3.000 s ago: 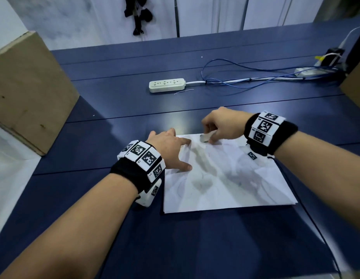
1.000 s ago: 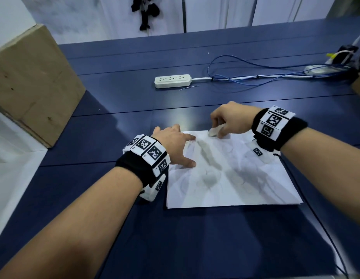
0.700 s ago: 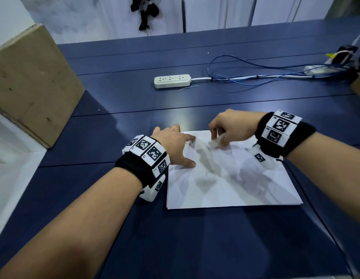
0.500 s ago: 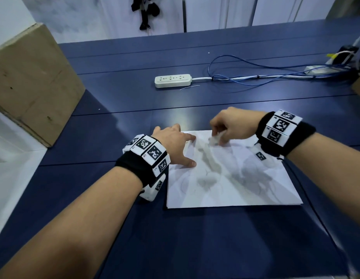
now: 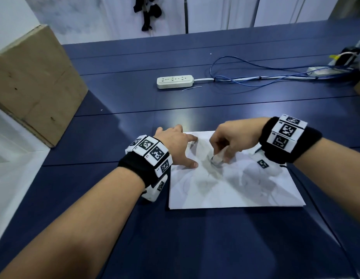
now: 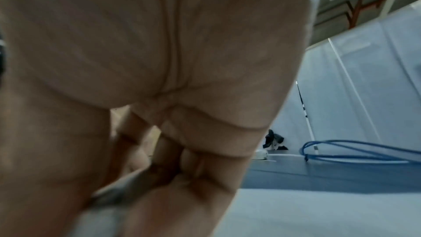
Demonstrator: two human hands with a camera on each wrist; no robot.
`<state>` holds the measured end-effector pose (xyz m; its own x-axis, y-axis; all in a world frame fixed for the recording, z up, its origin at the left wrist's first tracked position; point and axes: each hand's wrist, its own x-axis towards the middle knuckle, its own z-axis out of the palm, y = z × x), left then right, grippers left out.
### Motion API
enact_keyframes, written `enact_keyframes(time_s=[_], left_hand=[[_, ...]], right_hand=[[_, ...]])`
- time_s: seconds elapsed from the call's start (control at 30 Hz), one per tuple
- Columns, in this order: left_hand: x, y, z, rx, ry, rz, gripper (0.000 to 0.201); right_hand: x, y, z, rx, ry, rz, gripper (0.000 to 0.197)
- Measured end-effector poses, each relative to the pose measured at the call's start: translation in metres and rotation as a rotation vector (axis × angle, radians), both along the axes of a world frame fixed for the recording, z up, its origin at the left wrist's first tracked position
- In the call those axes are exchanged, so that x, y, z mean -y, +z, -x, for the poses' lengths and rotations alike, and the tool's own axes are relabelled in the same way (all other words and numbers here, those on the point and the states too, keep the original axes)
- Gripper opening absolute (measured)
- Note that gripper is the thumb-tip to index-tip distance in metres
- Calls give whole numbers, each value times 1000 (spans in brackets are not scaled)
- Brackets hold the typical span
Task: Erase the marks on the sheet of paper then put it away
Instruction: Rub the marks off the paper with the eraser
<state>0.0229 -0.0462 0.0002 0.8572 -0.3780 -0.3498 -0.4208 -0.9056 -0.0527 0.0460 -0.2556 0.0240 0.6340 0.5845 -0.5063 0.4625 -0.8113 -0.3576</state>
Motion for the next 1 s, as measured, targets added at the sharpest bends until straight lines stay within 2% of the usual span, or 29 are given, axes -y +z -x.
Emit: enact_keyframes(time_s=[0.07,0.13,0.2,0.3,0.4,0.47,0.53,0.63,0.7,0.77,0.9,1.0], left_hand=[[1,-1,0,2,1,1,85],[1,0,0,4,3,1,84],[0,1,1,-2,6,11,82],[-1,0,1,-2,2,19,83],[-2,1,1,-1,-8,38,86],[-5,3,4,-11,-5,63,91],[-14,7,5,-27,2,84,99],[-26,12,8,-72,-5,89,106],[-26,13,10,-73,-13,80,107],[-24,14,10,-75,-11,79,107],[-24,14,11,-85,-6,83,106],[-23,14,12,-90,-1,77,106]], right_hand=[[-4,-1,-4,90,14,25,19],[-8,-1,-20,266,-76,-1,19],[-8,-1,-32,340,-175,-45,20],[-4,-5,-26,294,-123,-66,19],[-4,-7,-2,80,-20,-63,20],[-4,-8,0,33,-22,-62,19],[-4,-7,-9,68,-49,-56,18],[-4,-6,-26,282,-185,-81,20],[-3,-7,-29,347,-232,-80,20],[-1,-7,-21,306,-190,-60,20],[-1,-6,2,68,-38,-44,18],[0,-6,-9,207,-107,-19,20]])
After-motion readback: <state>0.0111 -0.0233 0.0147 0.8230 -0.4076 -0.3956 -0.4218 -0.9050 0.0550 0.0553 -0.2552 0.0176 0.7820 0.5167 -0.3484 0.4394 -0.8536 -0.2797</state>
